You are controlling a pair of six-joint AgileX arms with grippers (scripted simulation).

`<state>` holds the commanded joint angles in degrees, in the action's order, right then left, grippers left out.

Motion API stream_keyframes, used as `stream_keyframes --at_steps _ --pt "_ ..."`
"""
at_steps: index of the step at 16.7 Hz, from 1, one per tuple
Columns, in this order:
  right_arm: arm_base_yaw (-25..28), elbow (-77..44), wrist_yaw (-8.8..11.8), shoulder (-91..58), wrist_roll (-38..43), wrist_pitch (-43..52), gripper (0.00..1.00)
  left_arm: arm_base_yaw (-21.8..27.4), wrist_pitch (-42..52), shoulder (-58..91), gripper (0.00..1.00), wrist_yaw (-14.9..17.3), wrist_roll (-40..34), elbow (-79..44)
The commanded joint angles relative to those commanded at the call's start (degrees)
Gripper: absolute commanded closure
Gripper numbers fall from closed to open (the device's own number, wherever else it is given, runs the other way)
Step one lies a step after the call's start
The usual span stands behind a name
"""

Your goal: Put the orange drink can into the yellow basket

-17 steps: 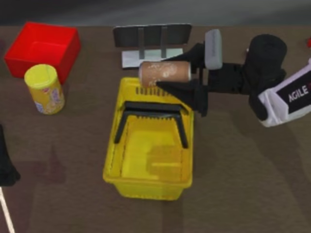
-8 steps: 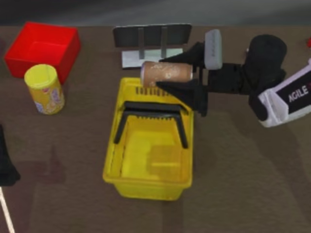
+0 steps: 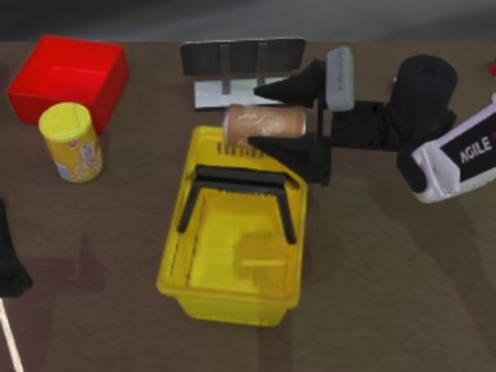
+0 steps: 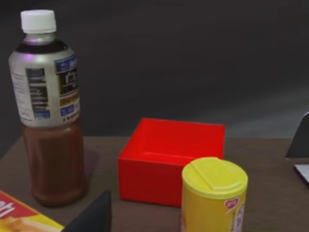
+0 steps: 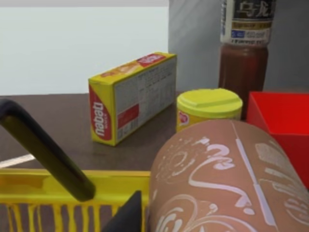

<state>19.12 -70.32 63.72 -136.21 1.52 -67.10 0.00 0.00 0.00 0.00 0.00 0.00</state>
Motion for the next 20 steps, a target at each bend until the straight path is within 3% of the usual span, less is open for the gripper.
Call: stream_keyframes --at_steps 6,9,11,14,20 --pt "-0.4 1.0 -0.9 2.3 -0.2 1.2 0.0 0.6 1.1 1.4 0.0 0.3 0.9 -1.2" --pt "-1.0 5.3 -3.7 8.8 -0.6 4.7 0.0 3.0 5.5 7.0 0.0 1.3 4.2 -6.1" --pt "-1.9 9.7 -6.9 15.8 -1.0 8.2 0.0 5.3 10.2 13.4 0.0 2.0 7.8 -11.6" --pt "-4.0 17.7 -13.3 29.1 -1.4 15.0 0.0 9.4 18.6 25.2 0.0 2.8 14.1 -22.1" --pt "-8.8 36.1 -29.4 62.4 -1.9 31.6 0.0 19.2 38.8 55.3 0.0 3.7 29.3 -49.5"
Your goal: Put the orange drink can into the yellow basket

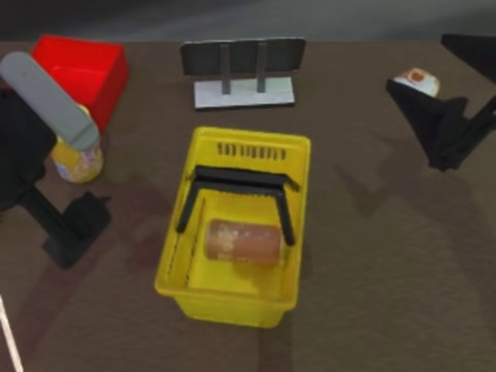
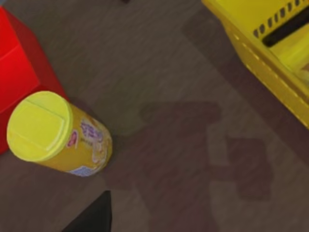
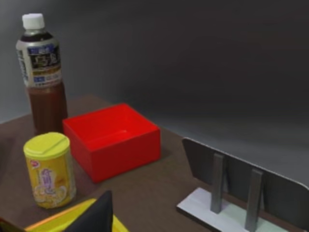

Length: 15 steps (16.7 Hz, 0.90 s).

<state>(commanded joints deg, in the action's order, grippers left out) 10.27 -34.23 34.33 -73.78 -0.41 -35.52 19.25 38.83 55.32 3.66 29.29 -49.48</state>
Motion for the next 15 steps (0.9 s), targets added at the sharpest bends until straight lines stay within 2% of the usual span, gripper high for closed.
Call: stream_keyframes --at_steps 5,9,12,15 --pt "-3.8 14.8 -13.6 29.0 0.2 14.6 0.0 8.4 16.6 26.3 0.0 -0.4 12.8 -24.1" --pt "-6.5 24.7 -23.3 50.0 0.4 25.0 0.0 13.9 27.7 45.1 0.0 -1.3 21.2 -41.1" --pt "-8.1 30.0 -29.1 62.5 0.5 30.7 0.0 16.9 33.8 56.1 0.0 -2.2 25.7 -50.9" --pt "-9.3 33.2 -32.9 70.8 0.5 34.3 0.0 18.8 37.8 63.6 0.0 -3.1 28.5 -57.7"
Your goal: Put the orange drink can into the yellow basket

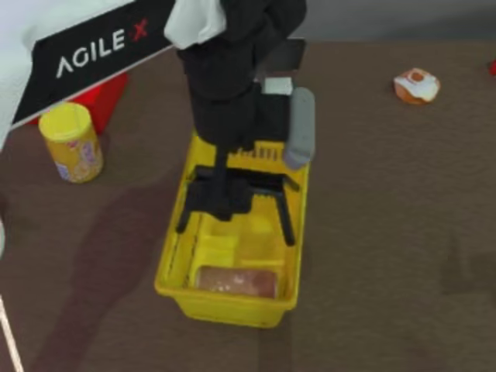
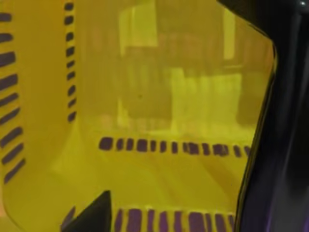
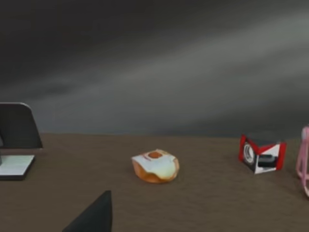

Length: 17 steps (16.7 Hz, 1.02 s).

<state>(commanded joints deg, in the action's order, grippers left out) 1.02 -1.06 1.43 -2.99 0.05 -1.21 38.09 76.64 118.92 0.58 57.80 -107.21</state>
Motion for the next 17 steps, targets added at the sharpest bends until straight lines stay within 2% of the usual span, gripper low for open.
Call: stream_keyframes --at_steps 3,16,17 --pt "-0.4 1.1 -1.4 3.0 0.0 1.2 0.0 0.6 1.5 2.7 0.0 -0.5 1.0 -2.5" --pt "-0.4 1.1 -1.4 3.0 0.0 1.2 0.0 0.6 -3.0 2.7 0.0 -0.5 1.0 2.0" --pt "-0.4 1.1 -1.4 3.0 0.0 1.2 0.0 0.6 -3.0 2.7 0.08 -0.5 1.0 2.0"
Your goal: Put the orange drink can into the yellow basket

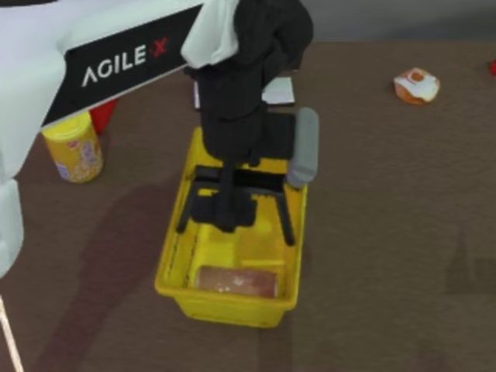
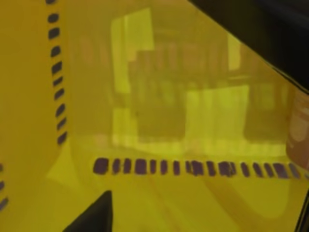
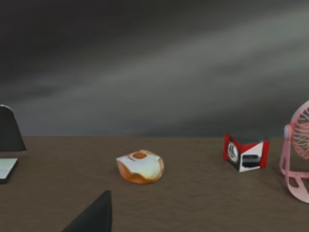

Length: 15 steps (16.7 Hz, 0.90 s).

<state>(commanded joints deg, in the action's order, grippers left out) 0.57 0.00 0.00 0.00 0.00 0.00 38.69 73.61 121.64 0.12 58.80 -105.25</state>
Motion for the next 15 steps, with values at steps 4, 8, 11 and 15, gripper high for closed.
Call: stream_keyframes --at_steps 4,8,11,15 --pt "0.0 0.0 0.0 0.0 0.0 0.0 0.0 0.0 0.0 0.0 0.38 0.0 0.0 0.0" --pt "0.0 0.0 0.0 0.0 0.0 0.0 0.0 0.0 0.0 0.0 0.68 0.0 0.0 0.0" --pt "0.0 0.0 0.0 0.0 0.0 0.0 0.0 0.0 0.0 0.0 0.9 0.0 0.0 0.0" --pt "0.0 0.0 0.0 0.0 0.0 0.0 0.0 0.0 0.0 0.0 1.0 0.0 0.0 0.0"
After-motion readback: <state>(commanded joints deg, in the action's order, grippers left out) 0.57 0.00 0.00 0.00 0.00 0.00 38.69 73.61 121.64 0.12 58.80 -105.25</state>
